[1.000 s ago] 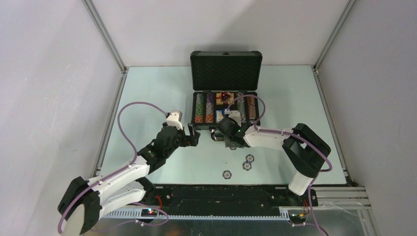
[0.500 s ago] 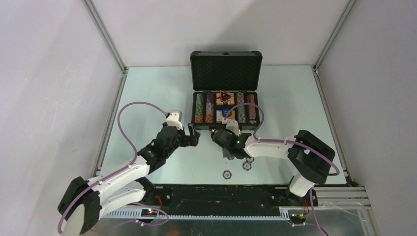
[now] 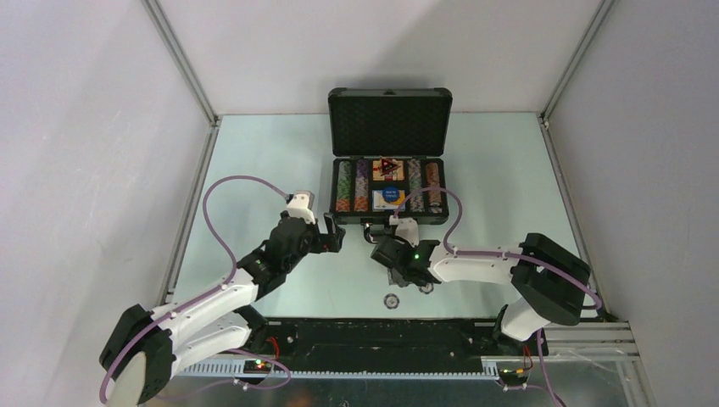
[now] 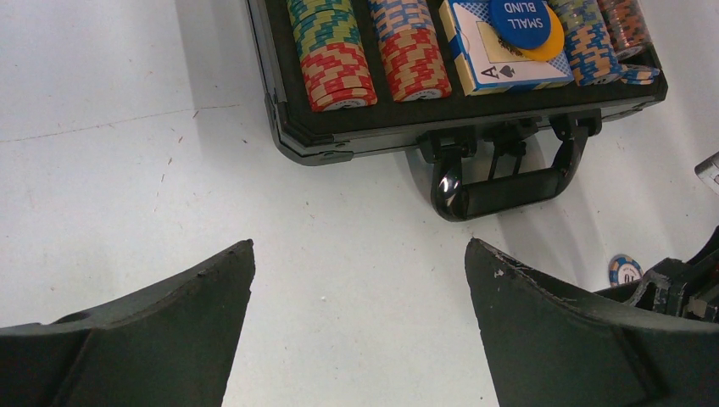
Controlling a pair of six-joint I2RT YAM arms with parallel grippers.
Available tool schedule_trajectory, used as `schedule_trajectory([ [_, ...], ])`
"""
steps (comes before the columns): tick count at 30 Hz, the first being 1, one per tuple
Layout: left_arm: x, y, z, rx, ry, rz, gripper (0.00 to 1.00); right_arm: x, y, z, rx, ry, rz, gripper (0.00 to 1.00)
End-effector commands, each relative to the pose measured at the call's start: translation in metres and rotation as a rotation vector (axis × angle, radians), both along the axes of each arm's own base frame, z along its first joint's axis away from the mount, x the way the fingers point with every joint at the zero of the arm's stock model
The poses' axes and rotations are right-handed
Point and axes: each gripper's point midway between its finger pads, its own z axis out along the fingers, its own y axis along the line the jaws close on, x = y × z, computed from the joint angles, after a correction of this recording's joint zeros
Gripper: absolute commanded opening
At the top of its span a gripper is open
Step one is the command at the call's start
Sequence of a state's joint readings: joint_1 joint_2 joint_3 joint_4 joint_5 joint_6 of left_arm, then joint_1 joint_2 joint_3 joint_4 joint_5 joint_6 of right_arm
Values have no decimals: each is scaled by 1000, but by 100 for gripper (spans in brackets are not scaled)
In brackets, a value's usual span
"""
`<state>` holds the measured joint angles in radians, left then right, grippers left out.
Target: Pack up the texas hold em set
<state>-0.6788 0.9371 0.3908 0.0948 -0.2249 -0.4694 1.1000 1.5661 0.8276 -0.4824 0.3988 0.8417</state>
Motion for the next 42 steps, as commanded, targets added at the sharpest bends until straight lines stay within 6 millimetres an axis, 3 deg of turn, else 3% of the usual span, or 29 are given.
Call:
schedule_trajectory([
  [1,7,-7,20,-22,-56,-10,98,-29,-33,-19,-106,118,-7,55],
  [10,7,-7,20,-20,-56,-11,98,-36,-32,-18,-102,147,9,58],
  [31,8,-7,19,-18,-55,-10,98,-36,-29,-20,-93,155,25,44],
  [42,8,-7,19,-16,-52,-10,98,-19,-32,2,-63,82,4,43],
])
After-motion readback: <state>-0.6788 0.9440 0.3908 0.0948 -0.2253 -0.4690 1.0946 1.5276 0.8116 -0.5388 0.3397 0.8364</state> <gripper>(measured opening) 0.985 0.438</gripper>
